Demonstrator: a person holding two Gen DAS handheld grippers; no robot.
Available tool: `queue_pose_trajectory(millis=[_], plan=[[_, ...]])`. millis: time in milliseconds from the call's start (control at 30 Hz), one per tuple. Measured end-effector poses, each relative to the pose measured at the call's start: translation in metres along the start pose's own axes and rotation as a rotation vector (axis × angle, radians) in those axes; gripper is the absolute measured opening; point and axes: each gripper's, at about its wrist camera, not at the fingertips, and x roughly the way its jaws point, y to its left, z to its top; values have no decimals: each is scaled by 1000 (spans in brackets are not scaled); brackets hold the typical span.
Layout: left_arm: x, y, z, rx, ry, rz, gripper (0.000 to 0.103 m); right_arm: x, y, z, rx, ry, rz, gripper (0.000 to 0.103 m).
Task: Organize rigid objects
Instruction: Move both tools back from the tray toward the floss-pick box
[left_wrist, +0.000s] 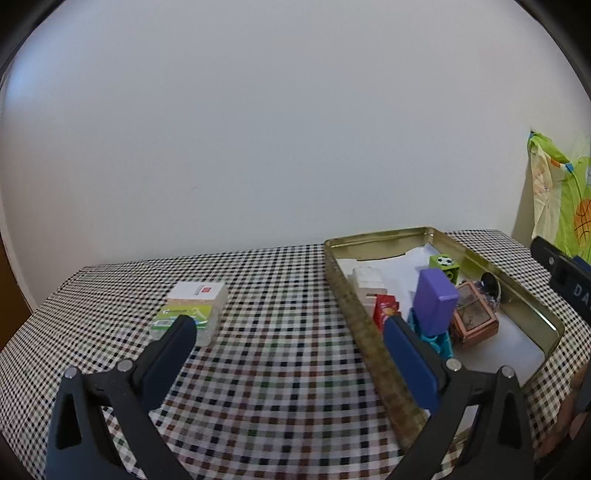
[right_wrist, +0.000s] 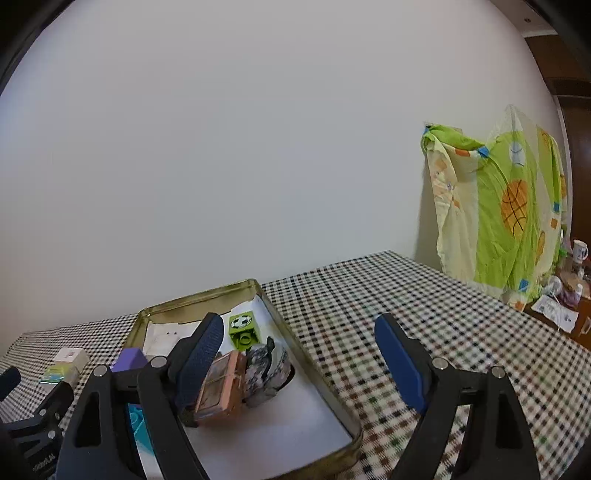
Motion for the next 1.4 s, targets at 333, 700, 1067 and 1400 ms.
queue_pose_trajectory(millis=[333,700,1067,1400], plan=[[2,31,-4,-20,18,13,102,-27,38,-12,-20,-26,21,86],[11,70,-6,-64,39,39,102,-38,91,-24,-57,-19,64,86],[24,104,-8,-103,53,67,102,-35,136,-31,-94,-6,104,86],[36,130,-7,-137,72,92,102,-27,172,-36,-128,9,127,86]])
